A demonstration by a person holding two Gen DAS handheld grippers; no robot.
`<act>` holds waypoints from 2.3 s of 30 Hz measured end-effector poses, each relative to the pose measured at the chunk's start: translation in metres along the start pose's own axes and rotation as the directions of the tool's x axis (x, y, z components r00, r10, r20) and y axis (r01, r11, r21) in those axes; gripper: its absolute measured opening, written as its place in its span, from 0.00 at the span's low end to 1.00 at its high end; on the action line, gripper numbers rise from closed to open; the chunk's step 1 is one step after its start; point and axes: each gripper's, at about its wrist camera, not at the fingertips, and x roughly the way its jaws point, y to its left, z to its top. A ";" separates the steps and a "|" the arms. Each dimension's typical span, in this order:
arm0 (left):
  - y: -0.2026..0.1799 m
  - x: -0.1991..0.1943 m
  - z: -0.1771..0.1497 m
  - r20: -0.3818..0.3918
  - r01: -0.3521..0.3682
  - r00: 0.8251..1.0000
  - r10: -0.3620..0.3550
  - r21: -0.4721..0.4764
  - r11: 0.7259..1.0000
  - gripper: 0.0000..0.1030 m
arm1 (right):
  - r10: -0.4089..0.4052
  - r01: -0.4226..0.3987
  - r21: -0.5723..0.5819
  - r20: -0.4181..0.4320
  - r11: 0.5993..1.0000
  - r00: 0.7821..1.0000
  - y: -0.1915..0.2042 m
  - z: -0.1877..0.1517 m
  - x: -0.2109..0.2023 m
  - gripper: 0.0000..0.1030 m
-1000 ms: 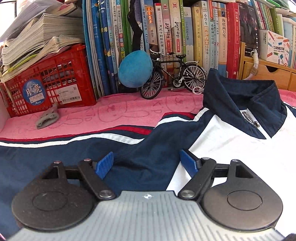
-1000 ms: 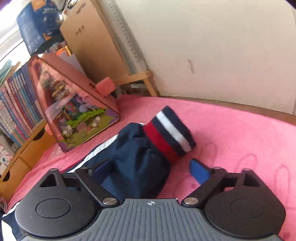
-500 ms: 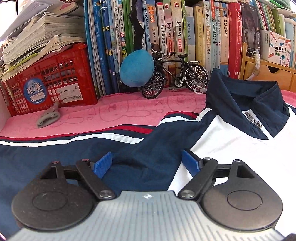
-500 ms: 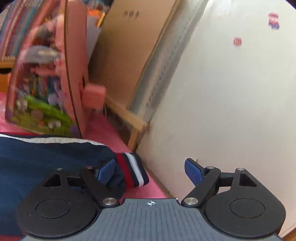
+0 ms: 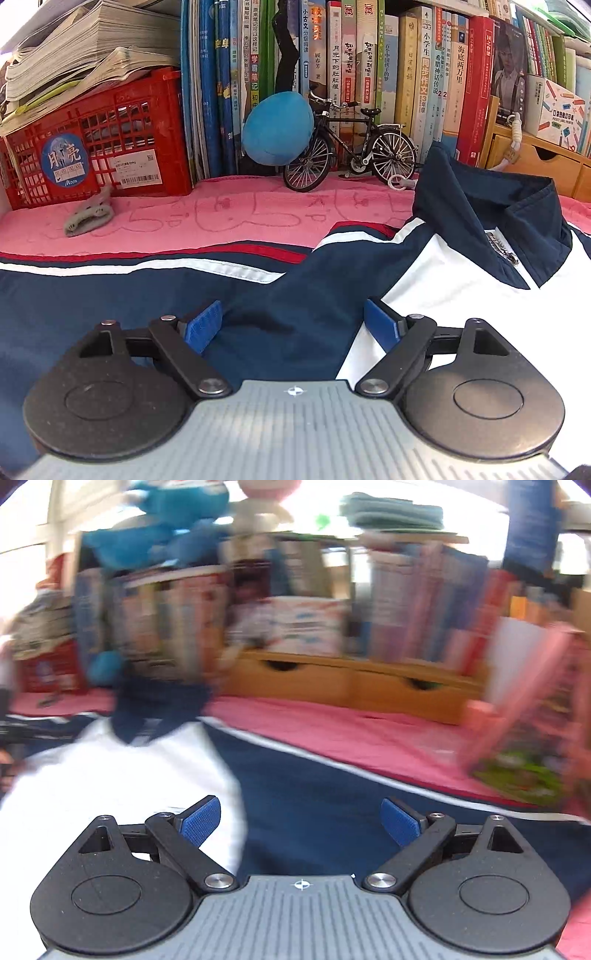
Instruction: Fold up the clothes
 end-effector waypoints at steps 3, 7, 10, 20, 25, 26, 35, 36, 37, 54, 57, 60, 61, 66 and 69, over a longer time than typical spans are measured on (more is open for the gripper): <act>0.001 0.004 0.002 -0.006 0.000 1.000 0.000 -0.003 1.000 0.88 | 0.140 -0.144 -0.051 -0.082 0.988 0.987 0.066 0.030 0.042 0.83; 0.001 0.016 0.014 -0.005 -0.011 1.000 0.011 0.011 1.000 0.95 | 0.061 -0.086 -0.190 -0.137 0.978 0.989 0.126 0.044 0.097 0.60; -0.001 0.025 0.025 0.003 -0.033 0.999 0.032 0.036 0.999 0.90 | -0.015 -0.013 -0.176 -0.159 0.984 0.987 0.131 0.049 0.137 0.42; -0.057 -0.018 0.024 0.056 0.267 0.955 -0.290 0.254 0.930 0.60 | -0.189 0.189 -0.017 -0.058 0.982 0.980 0.061 0.068 0.194 0.40; -0.072 0.031 0.033 0.017 0.229 0.972 -0.235 0.166 0.959 0.54 | -0.240 0.240 -0.021 0.000 0.970 0.971 0.054 0.074 0.215 0.42; -0.075 0.037 0.036 0.012 0.205 0.978 -0.210 0.169 0.964 0.55 | -0.237 0.237 -0.012 0.000 0.971 0.971 0.051 0.076 0.217 0.42; -0.077 0.076 0.065 0.003 0.131 0.991 -0.133 0.182 0.975 0.80 | -0.313 0.313 -0.088 0.013 0.946 0.950 0.042 0.095 0.247 0.51; -0.072 0.081 0.068 -0.010 0.144 0.990 -0.144 0.157 0.977 0.83 | -0.313 0.313 -0.086 0.013 0.946 0.950 0.039 0.098 0.251 0.52; -0.068 0.086 0.071 -0.023 0.157 0.988 -0.155 0.132 0.979 0.92 | -0.309 0.309 -0.081 0.012 0.948 0.951 0.035 0.101 0.255 0.54; -0.059 -0.160 -0.043 0.162 0.242 0.941 -0.296 0.289 0.926 0.84 | -0.035 0.146 -0.570 0.200 0.808 0.979 0.123 0.011 0.015 0.86; -0.062 -0.189 -0.087 0.109 0.288 0.937 -0.330 0.289 0.913 0.84 | 0.052 0.029 -0.564 0.127 0.825 0.991 0.141 -0.030 -0.037 0.88; -0.077 -0.204 -0.123 0.090 0.239 0.952 -0.292 0.376 0.895 0.84 | 0.146 -0.088 -0.565 0.058 0.820 0.988 0.176 -0.067 -0.075 0.88; -0.079 -0.205 -0.131 0.090 0.209 0.960 -0.264 0.395 0.895 0.84 | 0.177 -0.134 -0.561 0.023 0.817 0.984 0.188 -0.078 -0.085 0.88; -0.054 -0.210 -0.152 0.121 0.106 0.981 -0.153 0.323 0.940 0.86 | 0.171 -0.174 -0.521 -0.055 0.836 0.984 0.202 -0.122 -0.119 0.92; -0.031 -0.215 -0.158 0.156 0.005 0.987 -0.046 0.253 0.967 0.90 | -0.035 0.021 -0.403 -0.028 0.915 0.999 0.164 -0.138 -0.117 1.00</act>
